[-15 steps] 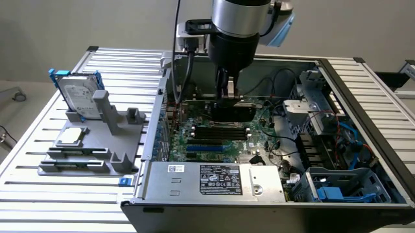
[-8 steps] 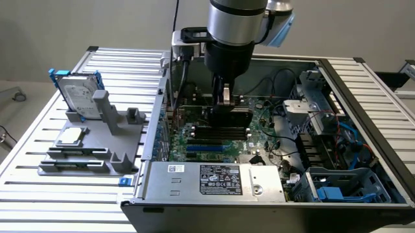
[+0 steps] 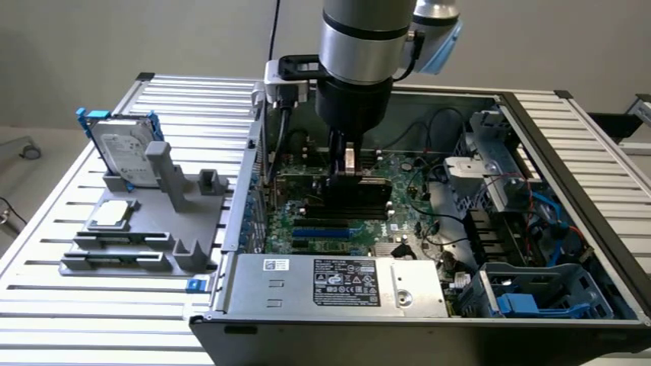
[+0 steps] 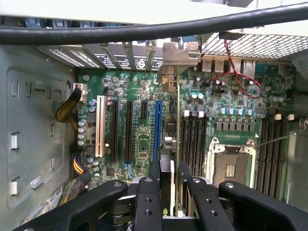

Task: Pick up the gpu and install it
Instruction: 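Insert the gpu into the slot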

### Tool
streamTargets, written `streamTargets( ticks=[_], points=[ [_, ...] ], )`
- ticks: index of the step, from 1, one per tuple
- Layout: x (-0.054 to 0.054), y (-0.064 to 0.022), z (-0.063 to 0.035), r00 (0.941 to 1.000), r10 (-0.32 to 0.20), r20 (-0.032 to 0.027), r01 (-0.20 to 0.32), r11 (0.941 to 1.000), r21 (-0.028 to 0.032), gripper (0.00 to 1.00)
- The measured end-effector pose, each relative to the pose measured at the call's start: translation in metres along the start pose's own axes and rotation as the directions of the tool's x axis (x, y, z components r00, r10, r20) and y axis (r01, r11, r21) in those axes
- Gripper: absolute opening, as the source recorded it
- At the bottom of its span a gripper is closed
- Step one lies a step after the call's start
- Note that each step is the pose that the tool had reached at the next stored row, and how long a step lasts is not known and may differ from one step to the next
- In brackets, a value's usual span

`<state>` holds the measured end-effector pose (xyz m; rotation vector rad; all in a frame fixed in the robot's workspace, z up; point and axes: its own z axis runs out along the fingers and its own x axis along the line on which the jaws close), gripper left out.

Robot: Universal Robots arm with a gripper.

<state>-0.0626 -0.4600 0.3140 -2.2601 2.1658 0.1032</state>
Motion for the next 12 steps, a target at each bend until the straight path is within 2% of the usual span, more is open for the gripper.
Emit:
streamTargets(
  ticks=[6, 12],
  points=[
    [0.0000, 0.0001, 0.0004, 1.0000, 0.000, 0.0003, 0.000, 1.0000, 0.0002, 0.27],
    [0.0016, 0.0012, 0.0068, 1.0000, 0.000, -0.0013, 0.000, 1.0000, -0.0003, 0.27]
  ],
)
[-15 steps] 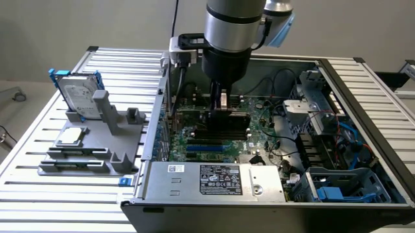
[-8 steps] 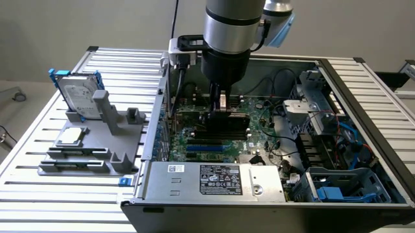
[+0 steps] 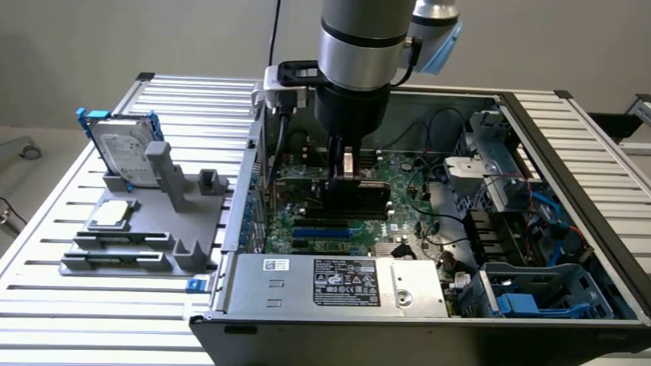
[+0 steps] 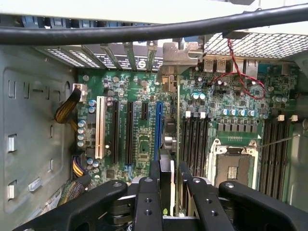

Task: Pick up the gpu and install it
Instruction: 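Insert the gpu into the slot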

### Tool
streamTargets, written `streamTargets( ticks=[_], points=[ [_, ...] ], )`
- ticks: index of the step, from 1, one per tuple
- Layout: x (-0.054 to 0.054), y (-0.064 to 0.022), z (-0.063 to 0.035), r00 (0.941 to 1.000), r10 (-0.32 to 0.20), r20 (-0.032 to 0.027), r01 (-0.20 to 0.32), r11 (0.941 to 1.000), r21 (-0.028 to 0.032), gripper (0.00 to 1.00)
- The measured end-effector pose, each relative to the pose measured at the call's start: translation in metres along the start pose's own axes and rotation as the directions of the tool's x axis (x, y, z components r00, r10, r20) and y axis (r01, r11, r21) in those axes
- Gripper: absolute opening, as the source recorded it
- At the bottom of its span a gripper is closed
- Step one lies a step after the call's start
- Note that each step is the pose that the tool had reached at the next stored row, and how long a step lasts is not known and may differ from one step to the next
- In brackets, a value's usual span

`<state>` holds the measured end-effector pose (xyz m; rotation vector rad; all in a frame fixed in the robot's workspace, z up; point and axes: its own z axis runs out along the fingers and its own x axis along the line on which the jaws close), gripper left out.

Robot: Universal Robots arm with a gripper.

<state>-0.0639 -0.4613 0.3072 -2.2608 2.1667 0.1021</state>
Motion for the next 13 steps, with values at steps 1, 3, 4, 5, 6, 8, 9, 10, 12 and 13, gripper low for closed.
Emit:
streamTargets(
  ticks=[1, 3, 4, 5, 6, 8, 9, 10, 12, 13],
  points=[
    [0.001, 0.0005, 0.0014, 1.0000, 0.000, -0.0003, 0.000, 1.0000, -0.0001, 0.27],
    [0.002, 0.0016, 0.0041, 1.0000, 0.000, -0.0010, 0.000, 1.0000, -0.0003, 0.27],
    [0.002, 0.0022, 0.0056, 1.0000, 0.000, -0.0015, 0.000, 1.0000, -0.0003, 0.27],
    [0.002, 0.0028, 0.0072, 1.0000, 0.000, -0.0017, 0.000, 1.0000, -0.0004, 0.27],
    [0.002, 0.0031, 0.0082, 1.0000, 0.000, -0.0021, 0.000, 1.0000, -0.0005, 0.27],
    [0.003, 0.0034, 0.0088, 1.0000, 0.000, -0.0033, 0.000, 1.0000, -0.0016, 0.27],
    [0.003, 0.0034, 0.0090, 1.0000, 0.000, -0.0049, 0.000, 1.0000, -0.0021, 0.27],
    [0.003, 0.0034, 0.0095, 1.0000, 0.000, -0.0053, 0.000, 1.0000, -0.0025, 0.27],
    [0.004, 0.0042, 0.0124, 1.0000, 0.000, -0.0055, 0.000, 1.0000, -0.0028, 0.27],
    [0.004, 0.0046, 0.0138, 1.0000, 0.000, -0.0057, 0.000, 1.0000, -0.0029, 0.27]
  ],
)
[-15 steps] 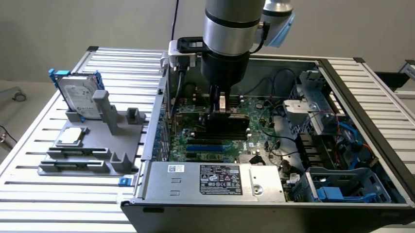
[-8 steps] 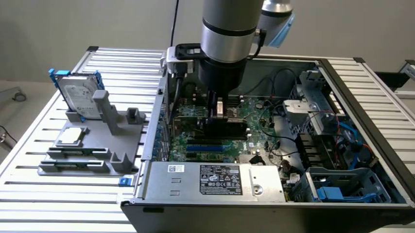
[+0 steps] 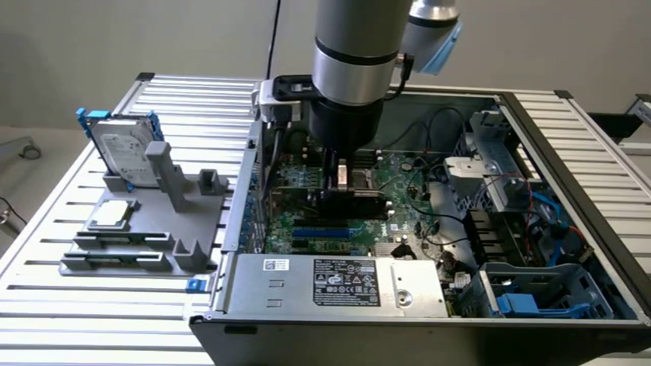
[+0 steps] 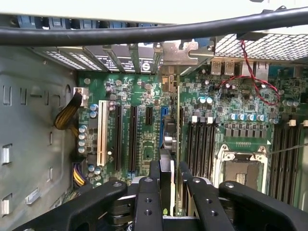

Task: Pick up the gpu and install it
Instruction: 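Insert the gpu into the slot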

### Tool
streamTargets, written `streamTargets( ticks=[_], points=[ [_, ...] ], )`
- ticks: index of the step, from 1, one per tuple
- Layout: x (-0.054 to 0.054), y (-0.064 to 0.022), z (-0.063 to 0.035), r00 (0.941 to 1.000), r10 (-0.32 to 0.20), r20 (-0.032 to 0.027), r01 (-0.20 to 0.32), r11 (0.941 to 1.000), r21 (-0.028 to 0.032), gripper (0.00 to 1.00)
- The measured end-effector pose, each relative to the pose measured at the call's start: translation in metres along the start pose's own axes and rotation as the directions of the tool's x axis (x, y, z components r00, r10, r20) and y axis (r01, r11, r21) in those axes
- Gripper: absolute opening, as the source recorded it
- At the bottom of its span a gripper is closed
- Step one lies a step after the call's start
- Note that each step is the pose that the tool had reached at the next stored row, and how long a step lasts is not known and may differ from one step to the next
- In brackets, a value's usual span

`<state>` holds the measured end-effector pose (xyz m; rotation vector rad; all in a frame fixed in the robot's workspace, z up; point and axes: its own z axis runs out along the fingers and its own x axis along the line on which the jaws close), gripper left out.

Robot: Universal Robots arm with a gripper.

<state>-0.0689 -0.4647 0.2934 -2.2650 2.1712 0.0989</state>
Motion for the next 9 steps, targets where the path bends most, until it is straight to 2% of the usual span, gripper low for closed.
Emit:
streamTargets(
  ticks=[9],
  points=[
    [0.0008, 0.0029, 0.0061, 1.0000, 0.000, -0.0007, 0.000, 1.0000, -0.0029, 0.27]
  ],
)
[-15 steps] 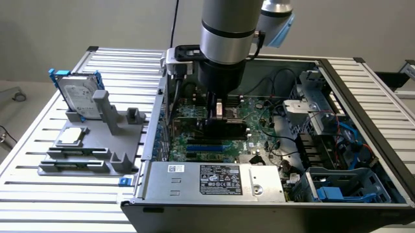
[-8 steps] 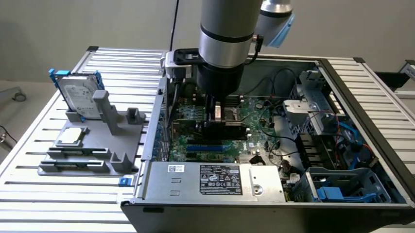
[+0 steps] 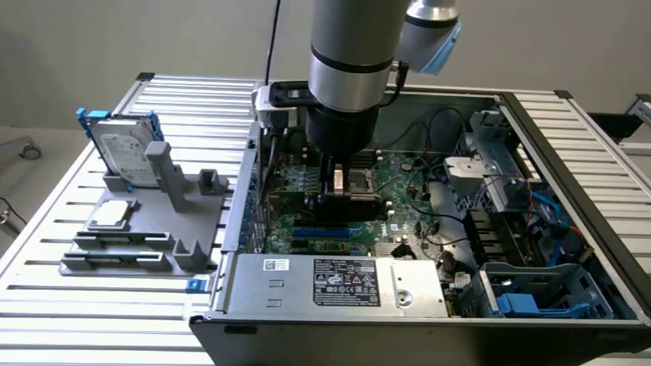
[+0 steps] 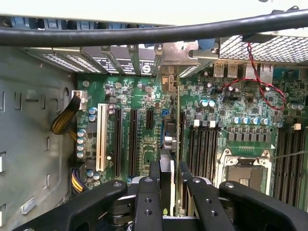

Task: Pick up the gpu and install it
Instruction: 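Insert the gpu into the slot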

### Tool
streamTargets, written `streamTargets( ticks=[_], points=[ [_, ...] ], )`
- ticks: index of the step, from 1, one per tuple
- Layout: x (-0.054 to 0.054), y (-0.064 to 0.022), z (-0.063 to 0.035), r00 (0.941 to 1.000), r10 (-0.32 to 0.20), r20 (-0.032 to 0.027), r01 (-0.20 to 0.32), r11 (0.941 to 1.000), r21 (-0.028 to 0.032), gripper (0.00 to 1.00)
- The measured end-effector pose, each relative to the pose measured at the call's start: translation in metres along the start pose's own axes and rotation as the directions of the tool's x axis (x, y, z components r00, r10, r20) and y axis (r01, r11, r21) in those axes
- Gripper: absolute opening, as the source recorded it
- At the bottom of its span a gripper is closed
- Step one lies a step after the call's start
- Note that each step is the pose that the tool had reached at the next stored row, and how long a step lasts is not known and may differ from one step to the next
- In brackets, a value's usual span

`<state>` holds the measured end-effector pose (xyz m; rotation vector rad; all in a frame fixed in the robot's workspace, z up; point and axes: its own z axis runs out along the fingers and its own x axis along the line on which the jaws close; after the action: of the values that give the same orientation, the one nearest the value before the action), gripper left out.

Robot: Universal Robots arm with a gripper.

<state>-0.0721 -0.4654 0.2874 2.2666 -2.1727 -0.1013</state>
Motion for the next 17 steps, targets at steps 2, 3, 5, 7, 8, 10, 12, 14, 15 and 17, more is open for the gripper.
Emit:
streamTargets(
  ticks=[2, 3, 5, 7, 8, 10, 12, 14, 15, 17],
  points=[
    [0.0001, 0.0003, 0.0009, 1.0000, 0.000, 0.0000, 0.000, 1.0000, -0.0009, 0.27],
    [0.0001, 0.0006, 0.0014, 1.0000, 0.000, 0.0001, 0.000, 1.0000, -0.0012, 0.27],
    [0.0002, 0.0014, 0.0028, 1.0000, 0.000, 0.0001, 0.000, 1.0000, -0.0016, 0.27],
    [0.0003, 0.0017, 0.0038, 1.0000, 0.000, -0.0001, 0.000, 1.0000, -0.0023, 0.27],
    [0.0003, 0.0017, 0.0041, 1.0000, 0.000, -0.0001, 0.000, 1.0000, -0.0027, 0.27],
    [0.0004, 0.0021, 0.0051, 1.0000, 0.000, -0.0001, 0.000, 1.0000, -0.0032, 0.27],
    [0.0004, 0.0026, 0.0063, 1.0000, 0.000, 0.0000, 0.000, 1.0000, -0.0036, 0.27],
    [0.0005, 0.0028, 0.0072, 1.0000, 0.000, -0.0001, 0.000, 1.0000, -0.0043, 0.27],
    [0.0006, 0.0030, 0.0077, 1.0000, 0.000, 0.0000, 0.000, 1.0000, -0.0047, 0.27],
    [0.0007, 0.0032, 0.0087, 1.0000, 0.000, -0.0001, 0.000, 1.0000, -0.0053, 0.27]
  ],
)
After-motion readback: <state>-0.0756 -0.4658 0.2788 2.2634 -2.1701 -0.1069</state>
